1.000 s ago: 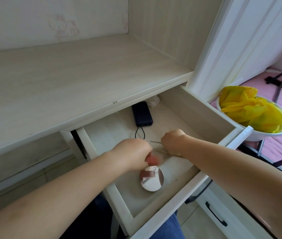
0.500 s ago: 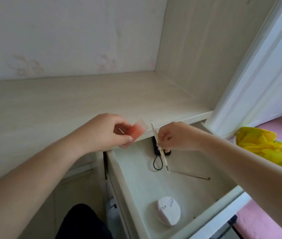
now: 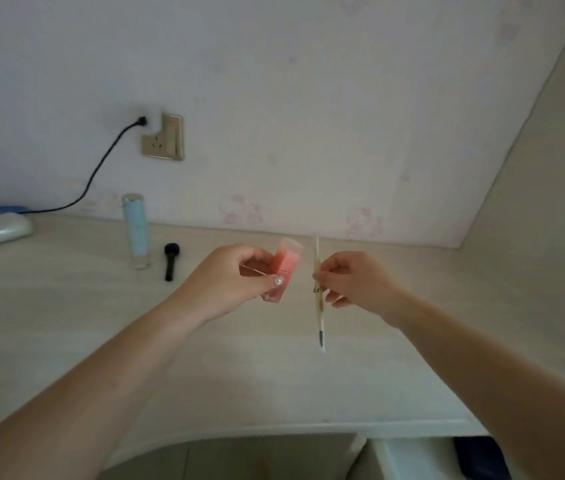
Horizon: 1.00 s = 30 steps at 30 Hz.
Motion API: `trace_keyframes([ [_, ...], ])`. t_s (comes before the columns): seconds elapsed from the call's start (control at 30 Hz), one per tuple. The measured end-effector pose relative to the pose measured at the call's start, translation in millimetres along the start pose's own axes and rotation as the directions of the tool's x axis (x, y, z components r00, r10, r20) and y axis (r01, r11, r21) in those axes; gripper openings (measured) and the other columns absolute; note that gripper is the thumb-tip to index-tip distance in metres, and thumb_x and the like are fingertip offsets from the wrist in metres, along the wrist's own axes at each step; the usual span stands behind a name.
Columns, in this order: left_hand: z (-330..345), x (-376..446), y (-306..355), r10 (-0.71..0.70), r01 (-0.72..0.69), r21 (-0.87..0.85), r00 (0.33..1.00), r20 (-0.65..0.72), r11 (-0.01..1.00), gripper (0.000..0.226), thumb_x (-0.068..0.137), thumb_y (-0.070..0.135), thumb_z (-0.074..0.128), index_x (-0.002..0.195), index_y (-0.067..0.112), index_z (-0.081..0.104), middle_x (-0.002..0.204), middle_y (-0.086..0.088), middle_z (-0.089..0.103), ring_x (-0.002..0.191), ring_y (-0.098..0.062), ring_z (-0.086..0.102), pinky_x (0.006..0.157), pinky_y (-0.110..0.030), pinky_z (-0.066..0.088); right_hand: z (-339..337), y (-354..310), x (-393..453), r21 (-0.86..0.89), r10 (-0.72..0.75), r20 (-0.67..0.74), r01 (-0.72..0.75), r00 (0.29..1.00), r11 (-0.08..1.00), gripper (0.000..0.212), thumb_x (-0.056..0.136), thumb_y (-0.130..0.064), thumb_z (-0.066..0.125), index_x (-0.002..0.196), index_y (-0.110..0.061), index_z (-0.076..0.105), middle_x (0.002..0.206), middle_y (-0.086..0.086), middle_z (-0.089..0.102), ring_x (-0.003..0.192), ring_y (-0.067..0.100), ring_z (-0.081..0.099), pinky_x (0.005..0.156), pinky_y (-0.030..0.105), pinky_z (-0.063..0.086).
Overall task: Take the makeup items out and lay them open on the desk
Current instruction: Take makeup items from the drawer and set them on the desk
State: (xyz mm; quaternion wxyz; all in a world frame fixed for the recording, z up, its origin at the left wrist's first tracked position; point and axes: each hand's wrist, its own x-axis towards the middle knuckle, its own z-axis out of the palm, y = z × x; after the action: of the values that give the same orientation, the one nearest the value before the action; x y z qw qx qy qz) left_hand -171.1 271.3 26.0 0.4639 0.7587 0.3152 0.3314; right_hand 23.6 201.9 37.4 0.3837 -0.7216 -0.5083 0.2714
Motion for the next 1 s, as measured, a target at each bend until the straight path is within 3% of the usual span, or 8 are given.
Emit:
trace_keyframes([
  [0.13, -34, 15, -38, -0.130, 0.120, -0.084, 0.985, -0.117, 0.989, 0.016, 0.081, 0.013, 0.071, 0.089, 0.026, 0.066, 0.087, 0.005, 0.072, 0.080, -0.010, 0.068, 0.079, -0.029, 0.054, 40, -15, 45, 0.076, 0.026, 0.035, -0.029, 0.999, 0.997, 0.009, 0.088, -0.019, 0.062, 0.079, -0.015, 0.060, 0.075, 0.000, 0.067, 0.060, 0.009, 0.061, 0.060, 0.024, 0.054],
  [0.23, -52, 25, -67, -0.187, 0.166, -0.118, 0.962, -0.198, 0.979, 0.017, 0.080, 0.011, 0.072, 0.088, 0.025, 0.066, 0.083, 0.004, 0.072, 0.080, -0.015, 0.068, 0.076, -0.031, 0.053, 67, -20, 75, 0.134, 0.050, 0.031, -0.054, 0.998, 0.989, 0.008, 0.089, -0.021, 0.060, 0.084, -0.014, 0.061, 0.078, 0.001, 0.068, 0.064, 0.008, 0.063, 0.058, 0.022, 0.054],
  [0.4, -69, 48, -99, -0.221, 0.173, -0.173, 0.921, -0.321, 0.970, 0.017, 0.079, 0.005, 0.071, 0.092, 0.014, 0.064, 0.080, 0.000, 0.069, 0.069, -0.014, 0.064, 0.058, -0.021, 0.054, 111, -23, 119, 0.160, 0.082, 0.044, -0.088, 0.996, 0.983, 0.010, 0.089, -0.022, 0.058, 0.081, -0.016, 0.058, 0.078, 0.003, 0.067, 0.066, 0.011, 0.064, 0.056, 0.025, 0.054],
  [0.53, -72, 68, -110, -0.222, 0.187, -0.132, 0.911, -0.348, 0.973, 0.018, 0.079, 0.006, 0.071, 0.095, 0.010, 0.063, 0.084, 0.001, 0.068, 0.073, -0.014, 0.065, 0.059, -0.025, 0.055, 127, -20, 143, 0.163, 0.118, 0.072, -0.128, 0.990, 0.978, 0.014, 0.089, -0.023, 0.057, 0.077, -0.016, 0.059, 0.075, 0.002, 0.065, 0.065, 0.011, 0.063, 0.056, 0.025, 0.054],
  [0.7, -71, 87, -118, -0.189, 0.230, 0.080, 0.919, -0.345, 0.970, 0.025, 0.079, 0.013, 0.071, 0.102, 0.015, 0.062, 0.094, 0.007, 0.062, 0.084, -0.011, 0.066, 0.071, -0.034, 0.060, 134, -17, 164, 0.078, 0.136, 0.081, -0.143, 0.987, 0.987, 0.018, 0.089, -0.023, 0.058, 0.073, -0.015, 0.061, 0.073, 0.004, 0.065, 0.064, 0.013, 0.063, 0.052, 0.023, 0.052],
  [0.87, -70, 92, -124, -0.150, 0.245, 0.278, 0.934, -0.324, 0.929, 0.029, 0.081, 0.016, 0.067, 0.109, 0.019, 0.062, 0.109, 0.001, 0.064, 0.093, -0.015, 0.065, 0.080, -0.037, 0.057, 144, -13, 179, -0.046, 0.118, 0.076, -0.115, 0.990, 0.992, 0.026, 0.086, -0.024, 0.060, 0.062, -0.014, 0.061, 0.067, 0.008, 0.064, 0.068, 0.025, 0.064, 0.071, 0.039, 0.057],
  [1.0, -70, 94, -128, -0.129, 0.250, 0.362, 0.936, -0.327, 0.898, 0.022, 0.085, 0.017, 0.063, 0.107, 0.019, 0.060, 0.114, 0.003, 0.064, 0.096, -0.013, 0.063, 0.080, -0.030, 0.054, 153, -8, 187, -0.125, 0.085, 0.053, -0.078, 0.995, 0.989, 0.025, 0.084, -0.028, 0.061, 0.066, -0.011, 0.068, 0.067, 0.011, 0.069, 0.063, 0.026, 0.065, 0.075, 0.042, 0.055],
])
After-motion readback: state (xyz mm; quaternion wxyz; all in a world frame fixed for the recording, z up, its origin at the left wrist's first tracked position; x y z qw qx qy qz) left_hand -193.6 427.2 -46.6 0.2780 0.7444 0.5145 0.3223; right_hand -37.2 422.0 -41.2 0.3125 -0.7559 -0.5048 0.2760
